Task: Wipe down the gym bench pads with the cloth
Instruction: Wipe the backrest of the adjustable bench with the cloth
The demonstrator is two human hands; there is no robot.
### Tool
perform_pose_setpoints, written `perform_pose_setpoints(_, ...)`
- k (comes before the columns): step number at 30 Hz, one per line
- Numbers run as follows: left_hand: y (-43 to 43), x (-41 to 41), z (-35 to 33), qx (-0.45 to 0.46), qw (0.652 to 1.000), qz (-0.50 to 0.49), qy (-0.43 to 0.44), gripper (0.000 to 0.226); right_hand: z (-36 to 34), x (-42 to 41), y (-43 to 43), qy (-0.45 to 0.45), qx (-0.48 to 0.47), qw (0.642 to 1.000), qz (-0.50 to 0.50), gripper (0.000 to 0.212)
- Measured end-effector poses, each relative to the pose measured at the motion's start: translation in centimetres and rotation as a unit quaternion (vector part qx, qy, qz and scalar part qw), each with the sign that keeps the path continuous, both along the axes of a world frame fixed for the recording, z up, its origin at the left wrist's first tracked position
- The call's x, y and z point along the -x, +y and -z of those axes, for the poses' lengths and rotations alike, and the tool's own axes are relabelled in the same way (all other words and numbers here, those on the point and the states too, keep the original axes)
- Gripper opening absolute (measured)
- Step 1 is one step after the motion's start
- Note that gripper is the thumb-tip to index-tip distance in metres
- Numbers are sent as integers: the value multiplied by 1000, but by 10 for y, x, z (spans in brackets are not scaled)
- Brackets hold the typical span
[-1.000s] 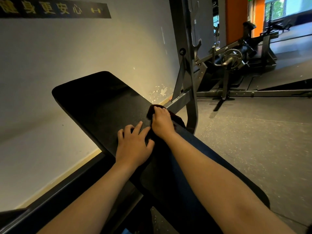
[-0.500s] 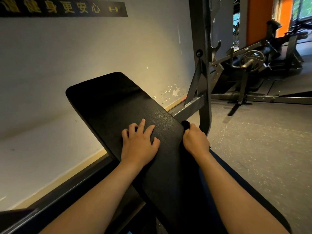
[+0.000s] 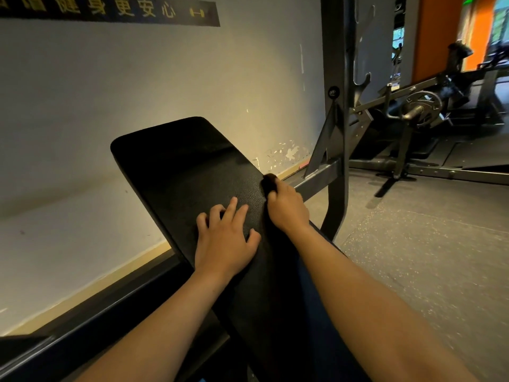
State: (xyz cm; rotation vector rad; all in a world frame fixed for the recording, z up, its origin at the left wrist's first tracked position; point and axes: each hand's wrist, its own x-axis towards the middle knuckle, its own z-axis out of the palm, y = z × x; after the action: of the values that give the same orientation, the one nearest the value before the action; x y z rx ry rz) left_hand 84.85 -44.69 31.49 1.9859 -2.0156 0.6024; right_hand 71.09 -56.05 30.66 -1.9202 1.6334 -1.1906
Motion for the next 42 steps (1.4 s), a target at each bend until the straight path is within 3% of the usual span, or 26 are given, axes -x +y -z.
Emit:
perform_pose_setpoints(4, 0, 0, 0, 3, 1000, 0, 1, 64, 28, 32, 20, -4, -57, 996, 75, 37)
perform_pose_setpoints(8, -1, 0, -1, -7, 1000, 1, 3, 64, 28, 28, 17, 3, -39, 995, 96, 34)
perform_pose_setpoints(13, -3, -4, -10, -15, 1000, 14, -4, 59, -9, -10, -13, -4, -16, 999, 48, 30)
perform_pose_setpoints(22, -39, -22, -39, -17, 999, -26, -9, 57, -61, -52, -59, -12, 9, 998, -67, 44)
perform_pose_setpoints(28, -58, -28, -56, -15, 999, -34, 3, 56, -17, -13, -40, -38, -70, 996, 42, 40)
perform_pose_setpoints(32, -66, -36, -65, -15, 999, -38, 12, 56, -20, -18, -45, -58, -50, 996, 36, 38)
perform_pose_setpoints(38, -70, -106, -93, 30, 978, -162, 126, 64, -66, -62, -76, -19, 30, 997, -67, 40)
perform_pose_setpoints(42, -70, -125, -95, 53, 970, -172, 165, 70, -98, -92, -99, -2, 45, 993, -107, 48)
